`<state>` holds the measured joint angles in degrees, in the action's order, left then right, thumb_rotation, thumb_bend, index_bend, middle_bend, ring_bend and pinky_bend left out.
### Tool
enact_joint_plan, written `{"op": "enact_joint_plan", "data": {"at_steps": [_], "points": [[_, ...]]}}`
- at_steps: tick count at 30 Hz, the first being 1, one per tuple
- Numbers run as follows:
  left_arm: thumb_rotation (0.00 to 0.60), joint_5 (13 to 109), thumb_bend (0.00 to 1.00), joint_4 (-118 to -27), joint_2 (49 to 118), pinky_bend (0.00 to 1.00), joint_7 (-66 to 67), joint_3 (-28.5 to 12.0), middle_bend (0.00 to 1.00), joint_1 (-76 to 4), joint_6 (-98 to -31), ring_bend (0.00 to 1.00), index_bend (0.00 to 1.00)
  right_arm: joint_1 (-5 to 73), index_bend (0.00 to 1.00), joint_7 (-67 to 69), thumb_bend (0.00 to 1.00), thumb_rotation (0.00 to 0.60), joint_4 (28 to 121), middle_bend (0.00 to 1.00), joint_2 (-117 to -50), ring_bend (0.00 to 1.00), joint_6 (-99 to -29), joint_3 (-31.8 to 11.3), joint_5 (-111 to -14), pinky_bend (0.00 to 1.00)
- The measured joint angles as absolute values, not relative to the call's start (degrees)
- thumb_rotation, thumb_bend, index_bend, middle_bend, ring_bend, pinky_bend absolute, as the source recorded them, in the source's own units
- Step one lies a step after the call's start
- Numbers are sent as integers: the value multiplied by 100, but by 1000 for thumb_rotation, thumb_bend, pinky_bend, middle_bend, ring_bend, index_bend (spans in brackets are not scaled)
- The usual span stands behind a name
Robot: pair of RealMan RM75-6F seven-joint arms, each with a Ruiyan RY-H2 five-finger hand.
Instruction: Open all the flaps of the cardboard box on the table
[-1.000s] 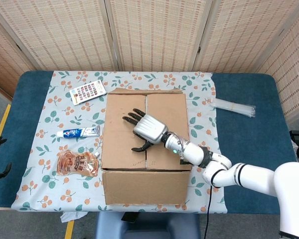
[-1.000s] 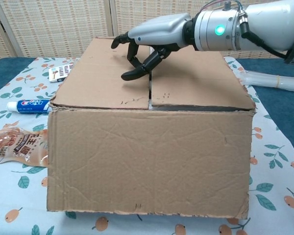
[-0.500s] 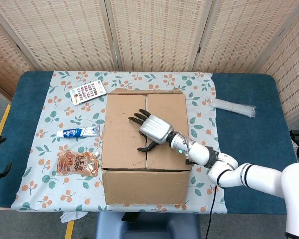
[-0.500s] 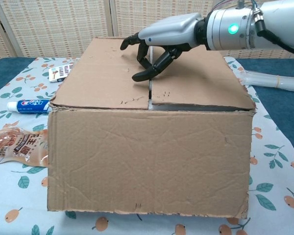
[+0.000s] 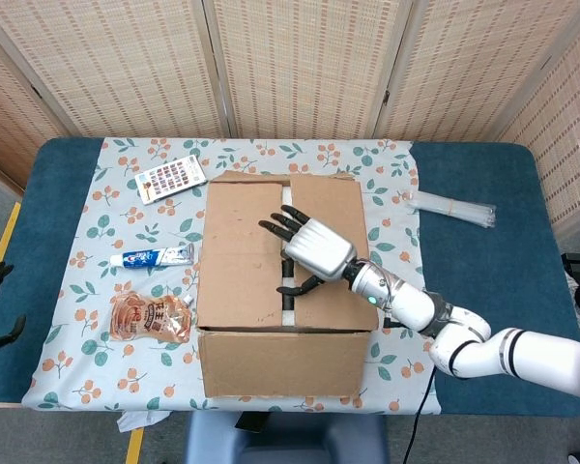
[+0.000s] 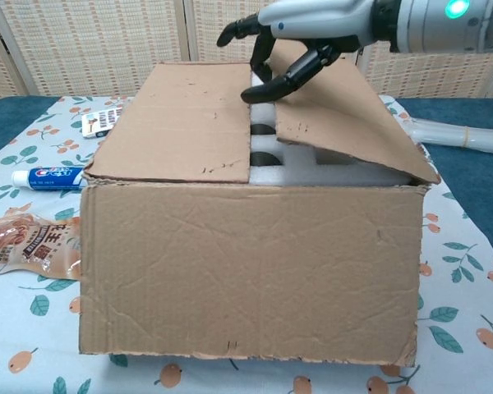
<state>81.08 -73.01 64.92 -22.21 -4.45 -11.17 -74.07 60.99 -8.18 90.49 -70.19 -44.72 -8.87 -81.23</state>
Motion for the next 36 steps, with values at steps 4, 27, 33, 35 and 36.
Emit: {"op": "enact_joint_plan", "data": {"at_steps": [4, 27, 33, 35, 36], "points": [[600, 8090, 476, -7296, 6527, 0, -2099, -443, 57, -1154, -7339, 0, 66, 5842, 696, -927, 337, 166, 9468, 63, -6634, 9, -4819, -878, -8175, 0], [600, 7846, 476, -7390, 6784, 0, -1008, -504, 57, -1320, -7135, 0, 77, 3376, 644, -727, 338, 159, 10898, 49, -4574, 6, -7497, -247, -9486, 0], [600, 7778, 476, -7432, 6856, 0, -737, -504, 58, -1349, -7094, 2, 78, 2775, 589, -159, 337, 160, 10449, 38, -4533, 6, -8103, 5, -9916, 0], [600, 7751, 476, -7450, 6869, 0, -688, -508, 58, -1350, -7089, 2, 78, 2625, 580, -42, 337, 157, 10297, 36, -4566, 6, -8260, 64, -10027, 0], [600, 7749, 476, -7466, 6872, 0, -678, -508, 58, -1350, -7092, 2, 79, 2536, 578, 30, 337, 157, 10197, 35, -4599, 6, -8342, 105, -10096, 0]]}}
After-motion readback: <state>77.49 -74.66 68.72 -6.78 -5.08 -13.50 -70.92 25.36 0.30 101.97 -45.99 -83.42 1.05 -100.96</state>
